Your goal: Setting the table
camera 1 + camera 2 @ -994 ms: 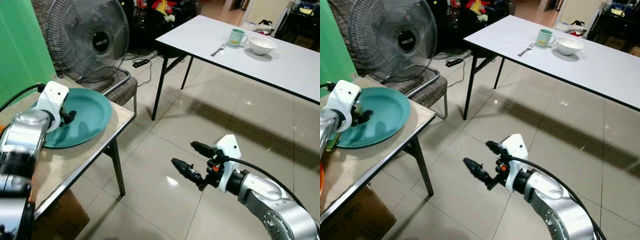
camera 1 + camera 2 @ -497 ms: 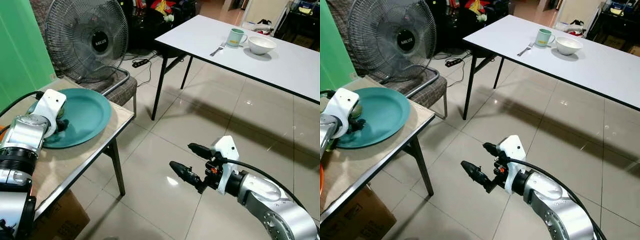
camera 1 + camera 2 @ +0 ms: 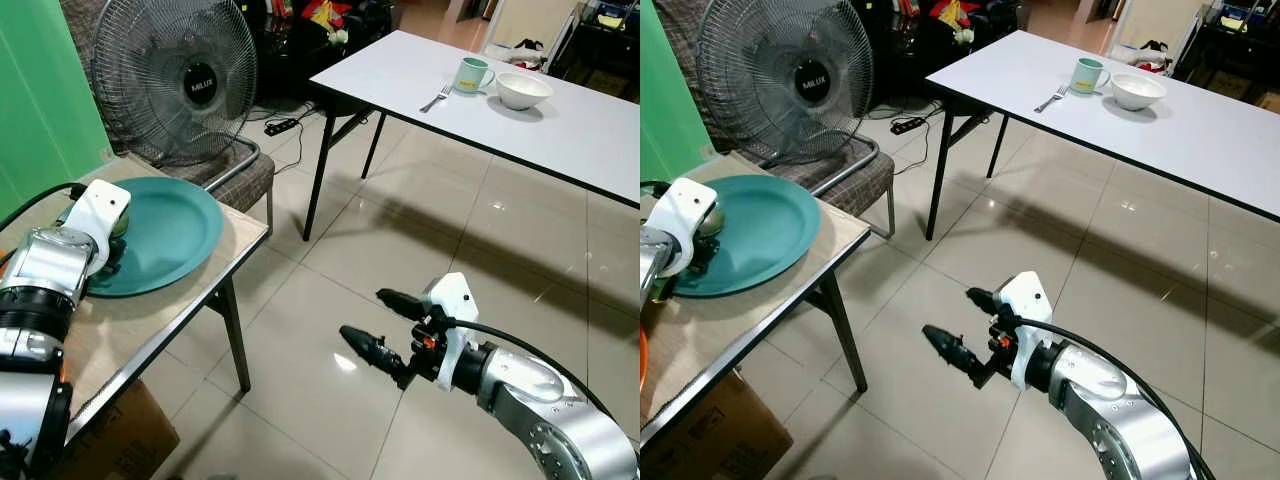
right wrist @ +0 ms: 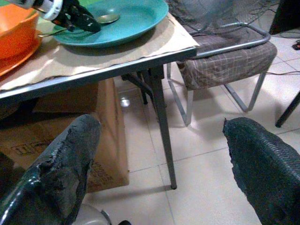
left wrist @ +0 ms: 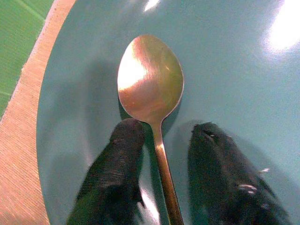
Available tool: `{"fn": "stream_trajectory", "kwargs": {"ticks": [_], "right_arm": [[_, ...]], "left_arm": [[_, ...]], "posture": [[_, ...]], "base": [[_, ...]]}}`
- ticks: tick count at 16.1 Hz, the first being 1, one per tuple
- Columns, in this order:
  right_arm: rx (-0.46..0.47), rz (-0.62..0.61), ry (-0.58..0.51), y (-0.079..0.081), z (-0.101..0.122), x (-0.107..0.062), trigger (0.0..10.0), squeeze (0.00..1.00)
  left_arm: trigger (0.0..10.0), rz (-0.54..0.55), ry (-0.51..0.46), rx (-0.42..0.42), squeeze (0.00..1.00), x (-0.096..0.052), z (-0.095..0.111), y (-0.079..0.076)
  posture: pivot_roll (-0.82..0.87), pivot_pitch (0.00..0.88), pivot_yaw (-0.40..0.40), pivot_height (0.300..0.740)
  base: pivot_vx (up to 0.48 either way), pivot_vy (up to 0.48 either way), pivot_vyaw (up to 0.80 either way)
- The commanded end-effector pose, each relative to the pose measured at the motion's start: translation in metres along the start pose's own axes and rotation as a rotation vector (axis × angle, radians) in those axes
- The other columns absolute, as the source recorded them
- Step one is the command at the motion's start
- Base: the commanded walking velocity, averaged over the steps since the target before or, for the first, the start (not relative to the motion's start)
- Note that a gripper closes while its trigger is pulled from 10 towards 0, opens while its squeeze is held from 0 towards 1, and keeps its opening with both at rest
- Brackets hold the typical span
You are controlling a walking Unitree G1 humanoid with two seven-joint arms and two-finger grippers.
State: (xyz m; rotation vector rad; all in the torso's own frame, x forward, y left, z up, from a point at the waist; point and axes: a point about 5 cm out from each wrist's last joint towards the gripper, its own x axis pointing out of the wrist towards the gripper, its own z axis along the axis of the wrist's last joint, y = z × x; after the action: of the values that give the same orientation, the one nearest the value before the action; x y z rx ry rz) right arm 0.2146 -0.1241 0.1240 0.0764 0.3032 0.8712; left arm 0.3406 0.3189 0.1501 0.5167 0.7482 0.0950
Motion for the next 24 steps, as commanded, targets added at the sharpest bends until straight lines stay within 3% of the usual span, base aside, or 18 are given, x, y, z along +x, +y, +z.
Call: {"fn": "stream_trajectory", "kwargs": {"ticks": [1,4,9,14,17,20,21,24], "right_arm": [[0.002,0.024,0.003,0.003,0.002,-0.004,10.0,0.00],[0.005,0.034,0.003,0.003,0.002,-0.006,10.0,0.00],[0.005,0.037,0.003,0.003,0.003,-0.006,10.0,0.00],[-0.001,0.036,0.003,0.003,0.004,-0.006,10.0,0.00],[-0.004,0.034,0.003,0.003,0.004,-0.006,10.0,0.00],[-0.012,0.021,-0.002,0.000,0.004,-0.005,10.0,0.00],[-0.014,0.014,-0.006,-0.001,0.005,-0.005,10.0,0.00],[-0.031,-0.081,-0.066,-0.013,0.014,-0.002,10.0,0.00]], "left_arm": [[0.0,-0.010,0.018,-0.022,0.00,0.001,-0.001,0.000],[0.0,-0.029,0.024,-0.038,0.00,0.001,-0.002,0.001],[0.0,-0.140,0.012,-0.061,0.00,0.002,0.002,-0.011],[0.0,-0.316,-0.070,-0.054,0.00,-0.002,0.015,-0.030],[0.0,-0.337,-0.074,-0.040,0.00,-0.001,0.012,-0.034],[0.0,-0.313,-0.136,-0.086,0.00,-0.003,0.019,-0.030],[0.0,-0.305,-0.161,-0.099,0.00,-0.004,0.023,-0.027],[0.0,-0.268,-0.465,-0.249,0.00,-0.020,0.064,-0.014]], "posture": [[-0.03,0.000,-0.065,0.740],[-0.03,0.000,-0.064,0.740],[-0.03,0.000,-0.065,0.740],[-0.03,0.000,-0.067,0.740],[-0.04,0.000,-0.067,0.740],[-0.04,0.000,-0.069,0.740],[-0.04,0.000,-0.069,0.740],[-0.03,0.000,-0.082,0.740]], "base": [[0.000,0.000,0.00],[0.000,0.000,0.00],[0.000,0.000,0.00],[0.000,0.000,0.00],[0.000,0.000,0.00],[0.000,0.000,0.00],[0.000,0.000,0.00],[0.000,0.000,0.00]]}}
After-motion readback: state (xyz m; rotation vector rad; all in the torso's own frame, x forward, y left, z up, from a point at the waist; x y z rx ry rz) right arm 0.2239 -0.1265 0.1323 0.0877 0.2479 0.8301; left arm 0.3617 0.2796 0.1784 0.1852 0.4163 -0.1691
